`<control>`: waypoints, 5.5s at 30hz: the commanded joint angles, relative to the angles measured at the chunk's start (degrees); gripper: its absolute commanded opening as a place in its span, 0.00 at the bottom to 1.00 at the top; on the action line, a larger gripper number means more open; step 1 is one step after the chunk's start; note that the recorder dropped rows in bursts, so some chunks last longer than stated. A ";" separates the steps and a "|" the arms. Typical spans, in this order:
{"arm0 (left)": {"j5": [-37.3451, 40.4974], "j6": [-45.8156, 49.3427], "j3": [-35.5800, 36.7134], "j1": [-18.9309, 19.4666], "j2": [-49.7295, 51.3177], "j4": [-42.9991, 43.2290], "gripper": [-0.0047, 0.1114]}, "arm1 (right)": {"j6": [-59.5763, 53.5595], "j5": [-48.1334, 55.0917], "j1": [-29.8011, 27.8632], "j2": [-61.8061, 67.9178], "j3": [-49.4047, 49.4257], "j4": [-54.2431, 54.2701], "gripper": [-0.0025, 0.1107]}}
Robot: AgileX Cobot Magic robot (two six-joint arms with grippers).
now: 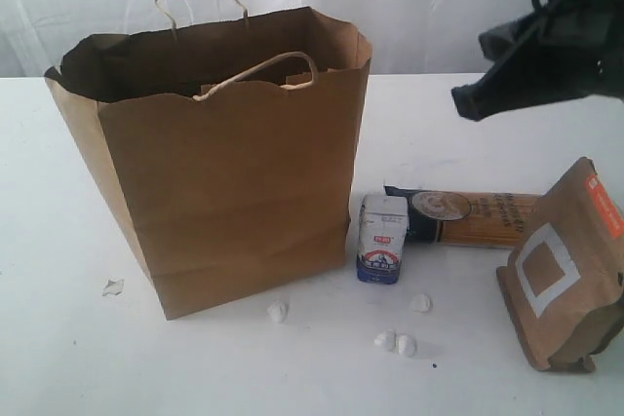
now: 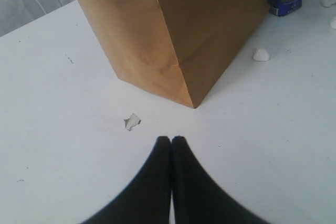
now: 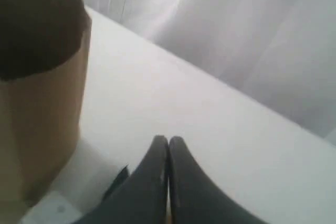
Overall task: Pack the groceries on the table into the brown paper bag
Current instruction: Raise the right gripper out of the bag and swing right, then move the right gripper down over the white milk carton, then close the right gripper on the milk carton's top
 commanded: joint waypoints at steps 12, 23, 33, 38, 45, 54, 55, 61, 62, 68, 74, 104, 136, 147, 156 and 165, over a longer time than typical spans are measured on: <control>0.04 -0.10 0.23 -0.03 -0.23 -0.16 0.04 | 13.49 1.18 -5.42 -6.85 -4.65 -22.83 0.02; 0.04 -0.10 0.23 -0.03 -0.23 -0.16 0.04 | 17.10 17.98 -8.67 -6.37 -4.54 0.99 0.02; 0.04 -0.10 0.23 -0.03 -0.23 -0.16 0.04 | -11.51 24.69 -6.76 0.97 -4.21 23.21 0.56; 0.04 -0.10 0.23 -0.03 -0.23 -0.16 0.04 | -15.27 24.16 -3.70 6.96 -4.21 22.98 0.66; 0.04 -0.10 0.23 -0.03 -0.23 -0.16 0.04 | -16.60 19.70 -0.20 14.67 -4.62 23.66 0.66; 0.04 -0.10 0.23 -0.03 -0.23 -0.16 0.04 | -16.60 14.47 1.50 20.54 -4.70 24.74 0.66; 0.04 -0.10 0.23 -0.03 -0.23 -0.16 0.04 | -16.60 14.47 1.53 21.04 -4.70 25.27 0.66; 0.04 -0.10 0.23 -0.03 -0.23 -0.16 0.04 | -16.60 13.68 2.18 23.27 -4.70 27.64 0.66; 0.04 -0.10 0.23 -0.03 -0.23 -0.16 0.04 | -16.60 13.32 2.46 23.38 -4.70 27.75 0.66; 0.04 -0.10 0.23 -0.03 -0.23 -0.16 0.04 | -18.30 11.76 4.37 24.30 -4.70 30.11 0.66; 0.04 -0.10 0.23 -0.03 -0.23 -0.16 0.04 | -18.30 10.14 4.65 26.73 -4.70 29.71 0.66; 0.04 -0.10 0.23 -0.03 -0.23 -0.16 0.04 | -17.67 8.08 4.65 30.21 -4.60 29.47 0.06; 0.04 -0.10 0.23 -0.03 -0.23 -0.16 0.04 | -17.94 14.80 4.65 19.28 -4.40 26.67 0.02; 0.04 -0.10 0.23 -0.03 -0.23 -0.16 0.04 | -16.82 14.92 4.65 15.91 -4.40 25.81 0.02; 0.04 -0.10 0.23 -0.03 -0.23 -0.16 0.04 | -16.82 14.92 4.65 13.31 -4.40 25.70 0.02; 0.04 -0.10 0.23 -0.03 -0.23 -0.16 0.04 | -16.82 14.92 4.65 10.71 -4.40 25.70 0.02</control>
